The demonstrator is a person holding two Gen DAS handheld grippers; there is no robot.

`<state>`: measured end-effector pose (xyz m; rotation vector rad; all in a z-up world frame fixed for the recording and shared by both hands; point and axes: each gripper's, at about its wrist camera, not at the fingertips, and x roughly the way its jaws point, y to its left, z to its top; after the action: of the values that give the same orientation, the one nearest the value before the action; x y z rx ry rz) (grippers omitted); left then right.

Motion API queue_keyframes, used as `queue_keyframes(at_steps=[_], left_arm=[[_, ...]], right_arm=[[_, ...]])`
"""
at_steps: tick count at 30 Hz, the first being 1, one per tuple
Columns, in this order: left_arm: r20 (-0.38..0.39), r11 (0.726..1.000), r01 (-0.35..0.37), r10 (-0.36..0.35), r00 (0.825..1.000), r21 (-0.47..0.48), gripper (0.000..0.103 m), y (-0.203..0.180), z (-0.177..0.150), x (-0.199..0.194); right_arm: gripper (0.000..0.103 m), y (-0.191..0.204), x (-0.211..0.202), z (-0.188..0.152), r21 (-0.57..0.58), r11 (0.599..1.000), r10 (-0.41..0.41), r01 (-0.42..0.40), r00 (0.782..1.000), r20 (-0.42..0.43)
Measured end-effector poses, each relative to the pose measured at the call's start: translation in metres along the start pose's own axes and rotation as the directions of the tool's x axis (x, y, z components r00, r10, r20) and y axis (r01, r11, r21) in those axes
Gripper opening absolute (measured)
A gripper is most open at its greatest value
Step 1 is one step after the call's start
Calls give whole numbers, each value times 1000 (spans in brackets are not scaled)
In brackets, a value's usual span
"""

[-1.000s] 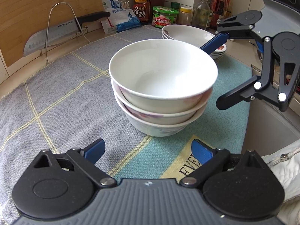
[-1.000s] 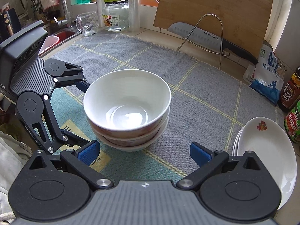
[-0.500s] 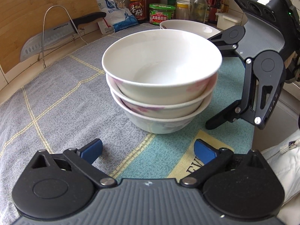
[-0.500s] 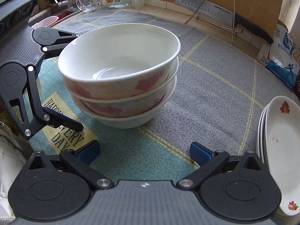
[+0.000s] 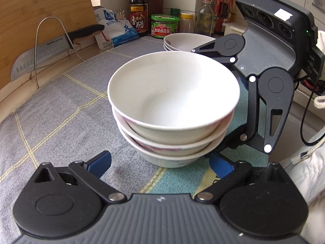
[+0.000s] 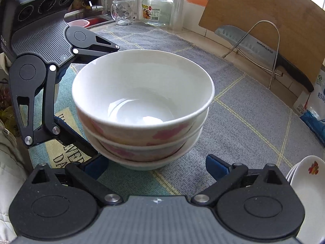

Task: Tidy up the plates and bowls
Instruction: 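Grasp the bowl stack with the right gripper while the left gripper grips its opposite side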

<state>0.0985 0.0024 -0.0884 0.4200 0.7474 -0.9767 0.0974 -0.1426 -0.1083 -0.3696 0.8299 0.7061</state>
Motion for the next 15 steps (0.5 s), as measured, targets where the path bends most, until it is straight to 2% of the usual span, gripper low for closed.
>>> queue_keyframes(at_steps=[6, 11, 13, 15], left_arm=[[-1, 998, 32, -32, 999, 49, 100, 4, -1, 3], [1, 996, 47, -47, 999, 74, 99, 6, -1, 3], [5, 996, 57, -58, 998, 67, 94, 8, -1, 2], [6, 996, 66, -67, 998, 65, 94, 11, -2, 1]], right_arm=[[102, -1, -5, 2, -36, 999, 24, -24, 1000, 3], [94, 2, -6, 5, -61, 997, 37, -37, 999, -3], [92, 2, -7, 5, -56, 997, 50, -51, 999, -10], [91, 3, -9, 5, -57, 997, 50, -51, 999, -15]])
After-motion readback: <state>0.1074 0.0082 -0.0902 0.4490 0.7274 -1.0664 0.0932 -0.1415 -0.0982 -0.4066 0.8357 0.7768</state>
